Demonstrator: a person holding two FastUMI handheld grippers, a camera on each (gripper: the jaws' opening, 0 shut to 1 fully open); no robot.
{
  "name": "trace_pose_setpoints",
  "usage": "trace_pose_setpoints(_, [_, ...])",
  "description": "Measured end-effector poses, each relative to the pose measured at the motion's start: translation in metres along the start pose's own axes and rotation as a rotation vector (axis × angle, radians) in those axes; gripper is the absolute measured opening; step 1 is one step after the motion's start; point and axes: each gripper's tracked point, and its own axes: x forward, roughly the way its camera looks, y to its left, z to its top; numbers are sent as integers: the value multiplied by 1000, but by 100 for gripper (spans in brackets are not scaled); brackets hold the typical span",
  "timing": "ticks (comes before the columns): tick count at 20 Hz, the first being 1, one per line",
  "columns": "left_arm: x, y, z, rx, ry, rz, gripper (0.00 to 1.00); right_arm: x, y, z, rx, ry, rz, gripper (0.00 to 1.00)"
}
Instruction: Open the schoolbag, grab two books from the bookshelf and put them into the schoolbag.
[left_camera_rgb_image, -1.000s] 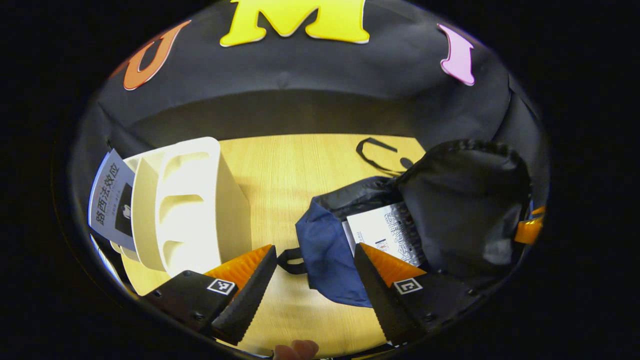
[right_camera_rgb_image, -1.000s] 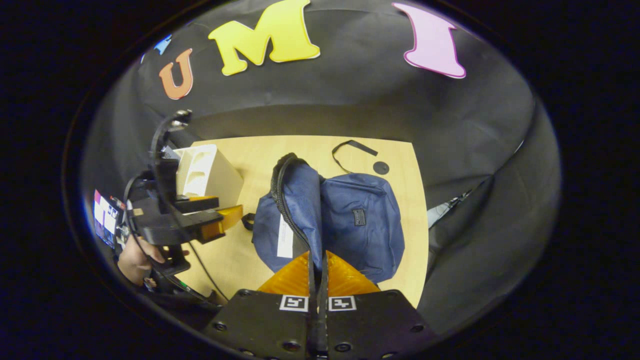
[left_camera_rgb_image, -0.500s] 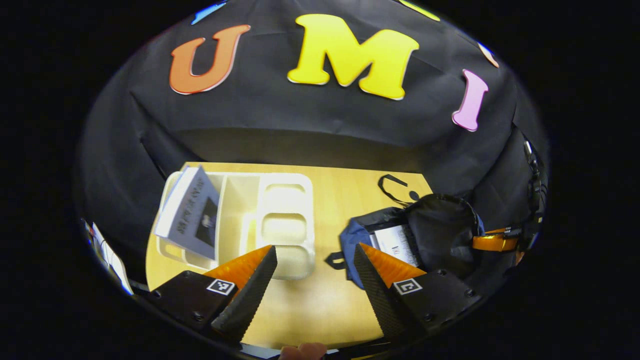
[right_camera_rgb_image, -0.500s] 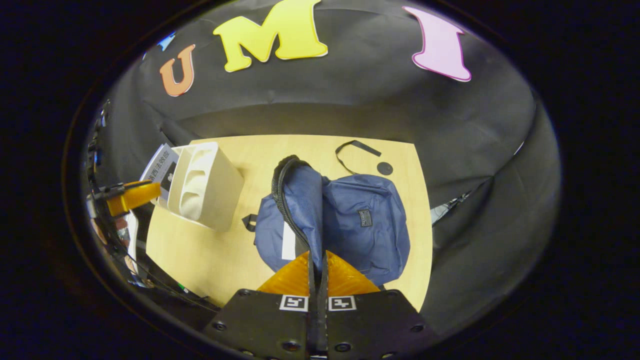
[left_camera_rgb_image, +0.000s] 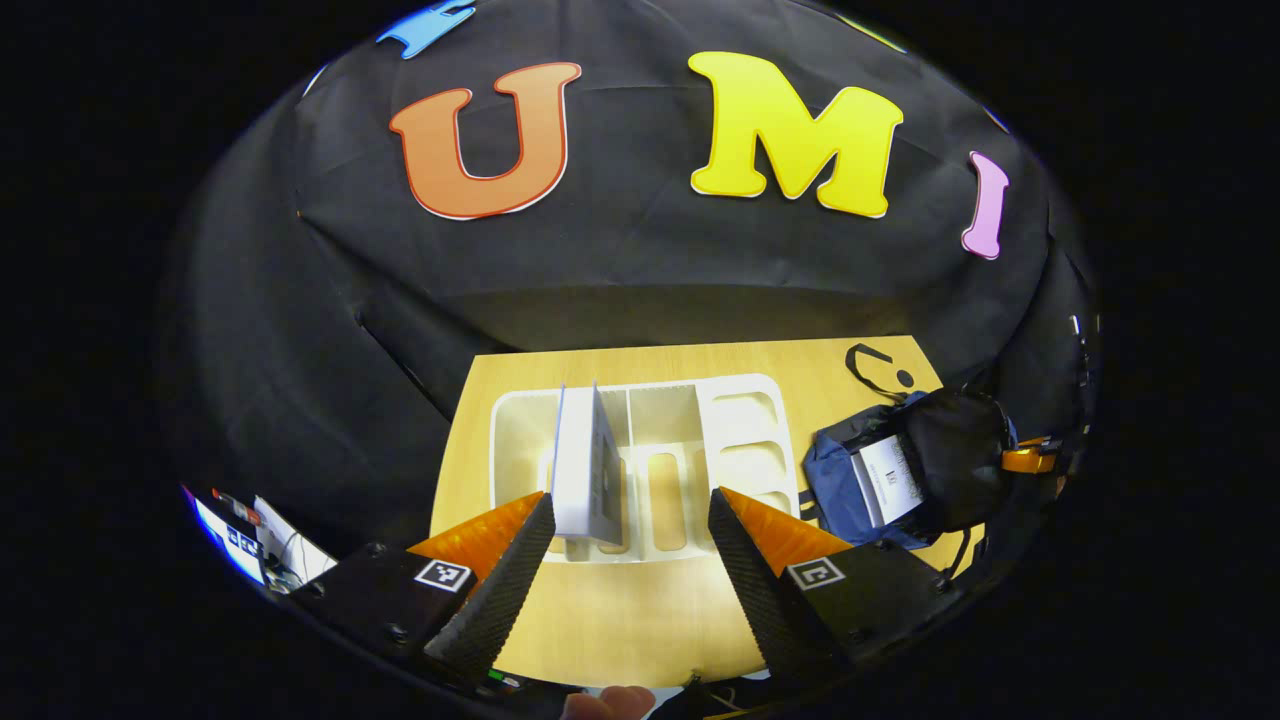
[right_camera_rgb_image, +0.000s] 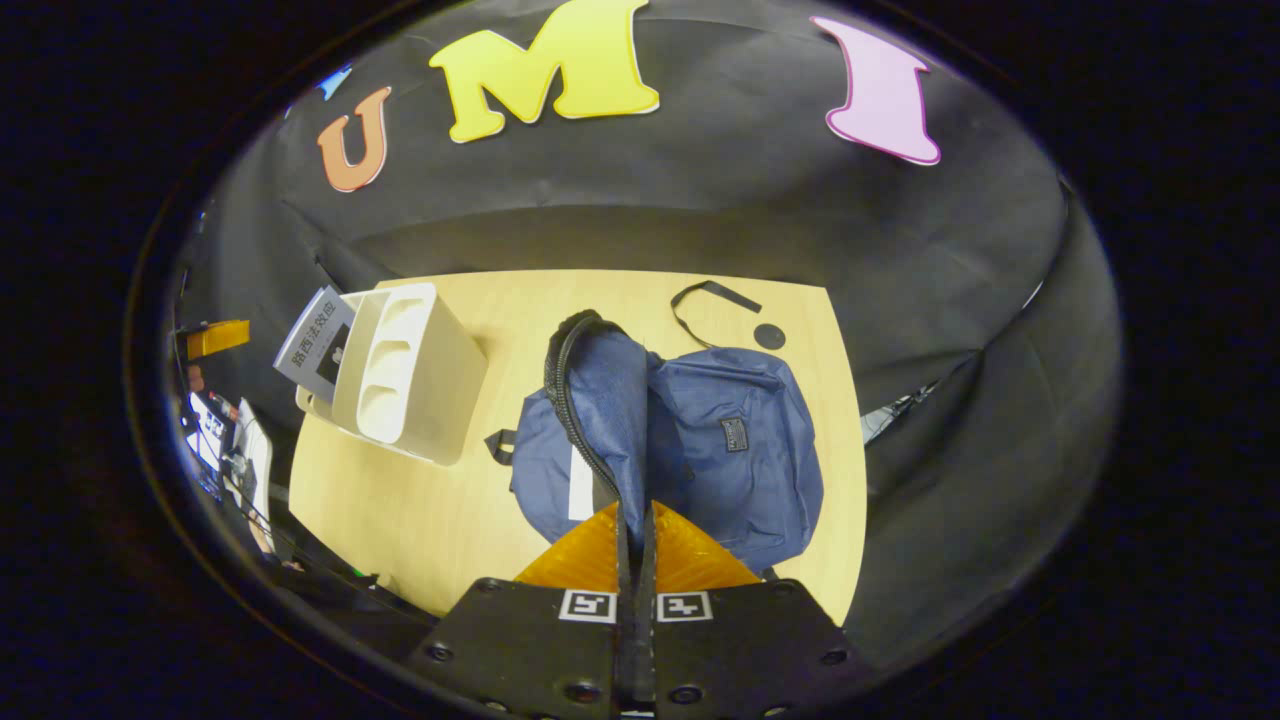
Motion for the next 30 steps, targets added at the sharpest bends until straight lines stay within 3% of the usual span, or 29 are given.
trace_pose_setpoints(8, [46,42,0,12,179,5,98,1,-10,-1,29,14,-7,0])
trace_pose_setpoints(14, [76,41,-20,-44,332,-60,98,3,-13,3,27,27,-16,3])
trace_pose_setpoints(16, [83,44,-24,-44,359,-58,98,4,-11,2,33,29,-11,0])
trace_pose_setpoints(18, [89,47,-26,-38,377,-56,98,5,-12,3,38,31,-10,4])
trace_pose_setpoints(27, [111,52,-41,-77,484,-62,98,5,-16,2,51,30,-8,3])
trace_pose_setpoints(28, [113,51,-44,-88,501,-65,97,5,-17,2,53,29,-8,3])
trace_pose_setpoints(29, [114,47,-48,-101,518,-76,89,4,-18,2,53,28,-8,3])
trace_pose_setpoints(30, [115,44,-51,-116,537,-83,93,4,-18,1,54,28,-8,3])
